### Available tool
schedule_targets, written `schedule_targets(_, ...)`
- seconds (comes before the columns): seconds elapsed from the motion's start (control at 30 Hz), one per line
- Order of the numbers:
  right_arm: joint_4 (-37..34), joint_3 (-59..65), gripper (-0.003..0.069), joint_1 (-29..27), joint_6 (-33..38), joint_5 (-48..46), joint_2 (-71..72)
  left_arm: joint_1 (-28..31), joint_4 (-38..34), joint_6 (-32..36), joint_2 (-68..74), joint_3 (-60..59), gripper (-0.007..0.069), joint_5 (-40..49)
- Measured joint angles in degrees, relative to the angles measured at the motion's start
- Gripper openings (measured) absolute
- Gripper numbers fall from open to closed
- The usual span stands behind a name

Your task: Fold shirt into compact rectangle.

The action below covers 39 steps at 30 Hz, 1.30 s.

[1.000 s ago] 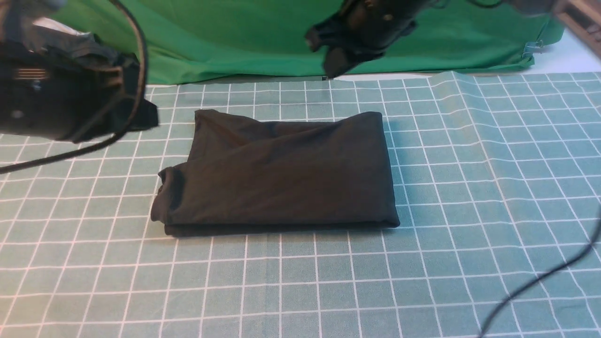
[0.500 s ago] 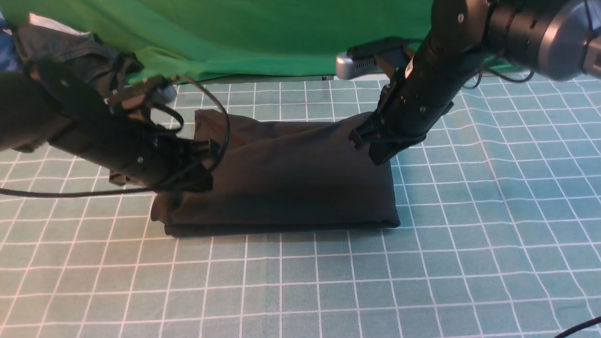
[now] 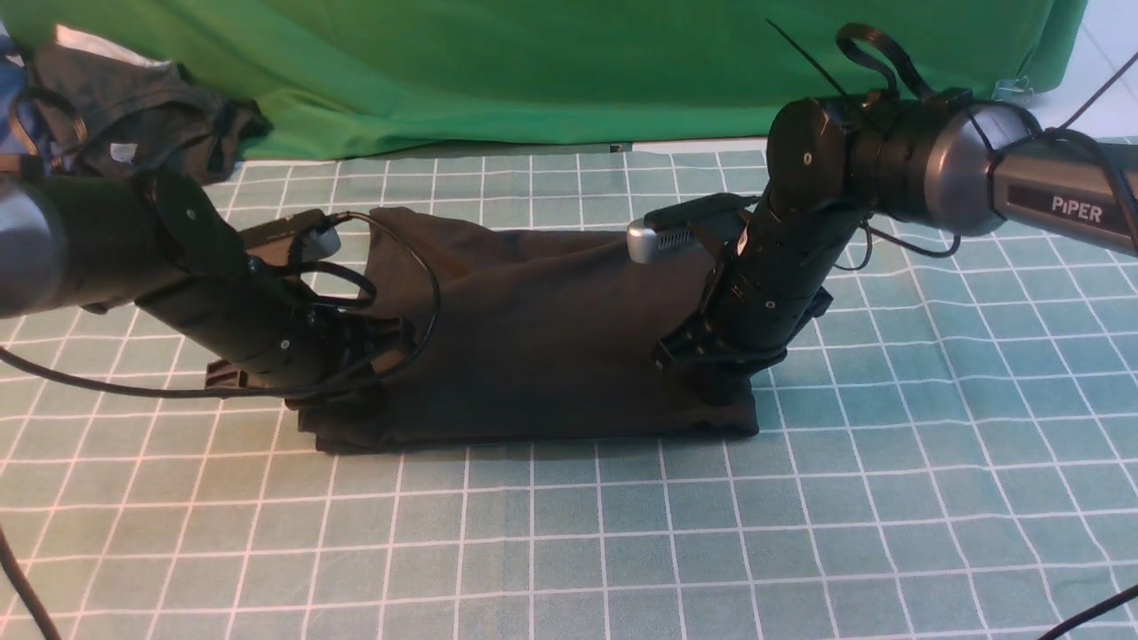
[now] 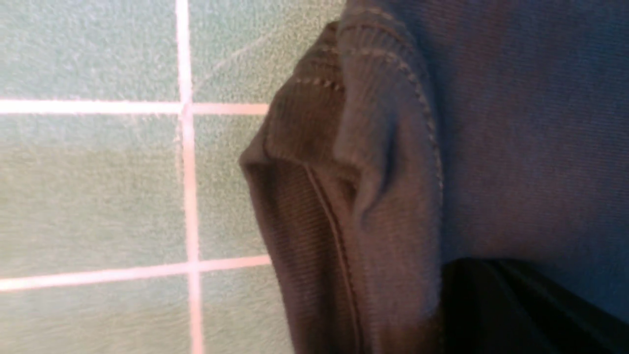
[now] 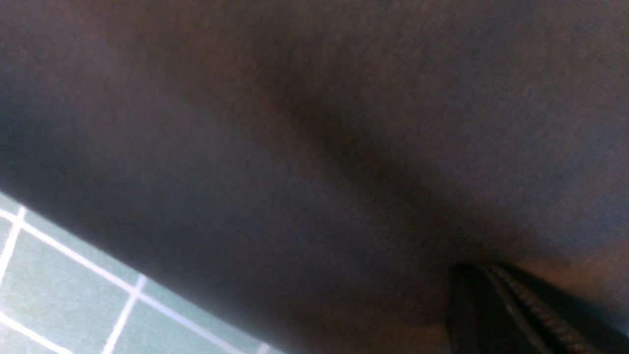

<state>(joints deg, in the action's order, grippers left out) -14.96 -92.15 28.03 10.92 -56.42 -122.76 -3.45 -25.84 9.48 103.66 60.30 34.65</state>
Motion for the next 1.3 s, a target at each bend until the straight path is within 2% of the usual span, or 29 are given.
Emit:
schedule_targets(0.27, 5.4, 0.3, 0.0022, -1.6, -0.6, -4.9, 5.2, 0.4, 3.0, 0.0, -13.0, -0.1, 0.0006, 1.3)
schedule_targets(0.43, 6.9, 0.3, 0.0022, -4.0, -1.9, -4.1, 21.5, 0.6, 3.2, 0.2, -26.9, -0.1, 0.0006, 6.7)
schedule_targets(0.7, 7.3, 0.9, 0.0022, -4.1, -1.9, 0.5, 43.2, 0.6, 3.3, 0.7, -47.3, -0.1, 0.0006, 11.7)
schedule_targets(0.77, 7.3, 5.0, 0.0022, -4.2, -1.8, 6.2, 52.3, 0.6, 3.3, 0.8, -55.9, -0.2, 0.0006, 12.9)
schedule_targets(0.8, 7.3, 5.0, 0.0022, -4.2, -1.8, 6.2, 53.0, 0.6, 3.3, 0.8, -56.5, -0.2, 0.0006, 13.0)
schedule_targets(1.0, 7.4, 24.3, 0.0022, -4.2, -1.4, 24.1, 74.9, 0.6, 4.4, 0.9, -72.2, -0.2, 0.0006, 19.1)
schedule_targets(1.3, 7.5, 54.8, 0.0022, -4.5, -1.2, 52.9, 107.0, 0.6, 5.9, 1.0, -80.0, -0.2, 0.0007, 21.9)
